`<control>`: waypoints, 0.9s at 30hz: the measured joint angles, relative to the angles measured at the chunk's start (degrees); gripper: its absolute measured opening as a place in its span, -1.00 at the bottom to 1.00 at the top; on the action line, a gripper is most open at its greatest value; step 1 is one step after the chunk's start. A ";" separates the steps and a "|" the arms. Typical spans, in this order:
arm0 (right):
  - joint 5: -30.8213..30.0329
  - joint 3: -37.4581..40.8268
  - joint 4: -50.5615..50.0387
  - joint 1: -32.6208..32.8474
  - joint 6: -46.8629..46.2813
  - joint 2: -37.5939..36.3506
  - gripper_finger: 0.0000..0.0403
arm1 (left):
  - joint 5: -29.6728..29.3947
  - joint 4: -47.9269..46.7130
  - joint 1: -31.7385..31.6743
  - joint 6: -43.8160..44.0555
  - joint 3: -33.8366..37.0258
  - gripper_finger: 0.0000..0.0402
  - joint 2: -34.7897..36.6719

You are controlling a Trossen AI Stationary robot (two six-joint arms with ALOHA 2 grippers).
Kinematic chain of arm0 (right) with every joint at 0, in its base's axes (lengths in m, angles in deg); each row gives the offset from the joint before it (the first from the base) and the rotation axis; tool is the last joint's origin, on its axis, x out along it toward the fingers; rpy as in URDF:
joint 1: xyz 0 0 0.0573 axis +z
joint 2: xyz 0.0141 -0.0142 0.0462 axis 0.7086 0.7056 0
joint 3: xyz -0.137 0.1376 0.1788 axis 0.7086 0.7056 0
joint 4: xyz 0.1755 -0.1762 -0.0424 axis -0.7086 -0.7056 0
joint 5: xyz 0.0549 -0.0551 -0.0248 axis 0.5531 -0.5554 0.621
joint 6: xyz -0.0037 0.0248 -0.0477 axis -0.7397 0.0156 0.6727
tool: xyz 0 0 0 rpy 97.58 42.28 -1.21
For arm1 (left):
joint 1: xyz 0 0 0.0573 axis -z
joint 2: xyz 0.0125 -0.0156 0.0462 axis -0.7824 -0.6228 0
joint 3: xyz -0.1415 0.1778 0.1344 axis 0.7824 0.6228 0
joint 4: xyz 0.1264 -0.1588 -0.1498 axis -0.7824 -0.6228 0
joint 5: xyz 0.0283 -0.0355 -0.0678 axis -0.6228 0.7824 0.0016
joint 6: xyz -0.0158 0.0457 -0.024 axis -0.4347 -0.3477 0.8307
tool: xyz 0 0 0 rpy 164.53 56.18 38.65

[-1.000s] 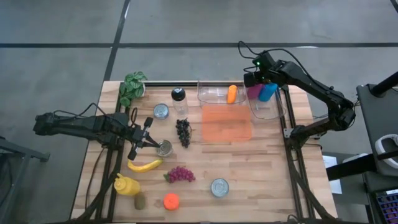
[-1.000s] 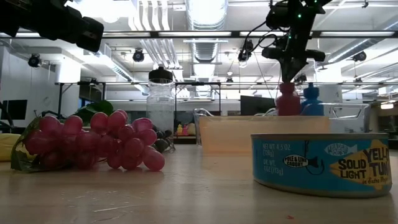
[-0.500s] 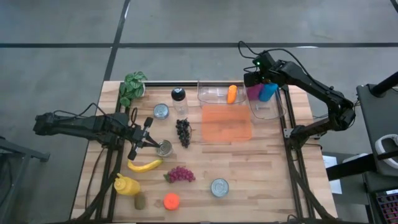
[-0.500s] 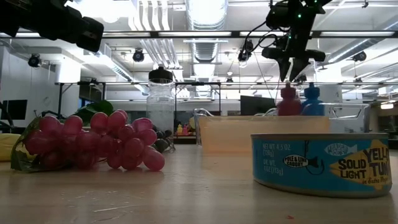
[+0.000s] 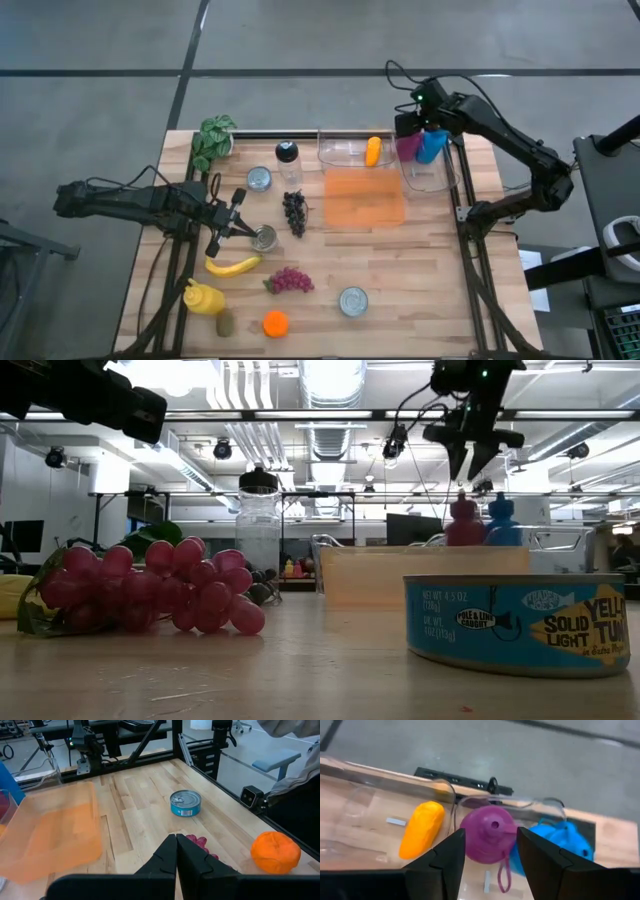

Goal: Pick & Place Food Item
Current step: Put the blue and yellow tuna can into the orange bin

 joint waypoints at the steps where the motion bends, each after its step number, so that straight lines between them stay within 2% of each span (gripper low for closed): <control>1: -0.06 -0.55 -0.15 0.45 1.03 -0.43 -0.17 | -0.01 0.00 0.01 0.00 0.00 -0.97 0.01; 5: -0.14 -1.44 -0.35 4.18 2.41 -3.51 -0.27 | 0.01 -0.01 0.01 0.00 0.00 -0.97 0.00; 10: -0.27 -0.78 -0.59 12.82 2.57 -7.77 -0.45 | 0.00 -0.04 0.00 0.00 0.00 -0.97 0.00; 15: -0.89 -0.44 -0.45 24.99 -1.28 -10.01 -0.64 | -0.01 -0.09 -0.01 0.00 0.00 -0.97 -0.01; 23: -9.91 -0.10 -0.03 47.60 -9.72 -7.87 -0.89 | -0.01 -0.33 -0.01 0.00 0.00 -0.97 0.01; 27: -12.45 -0.06 0.13 57.06 -14.00 -5.60 -0.95 | 0.01 -0.76 0.00 0.00 0.00 -0.97 0.00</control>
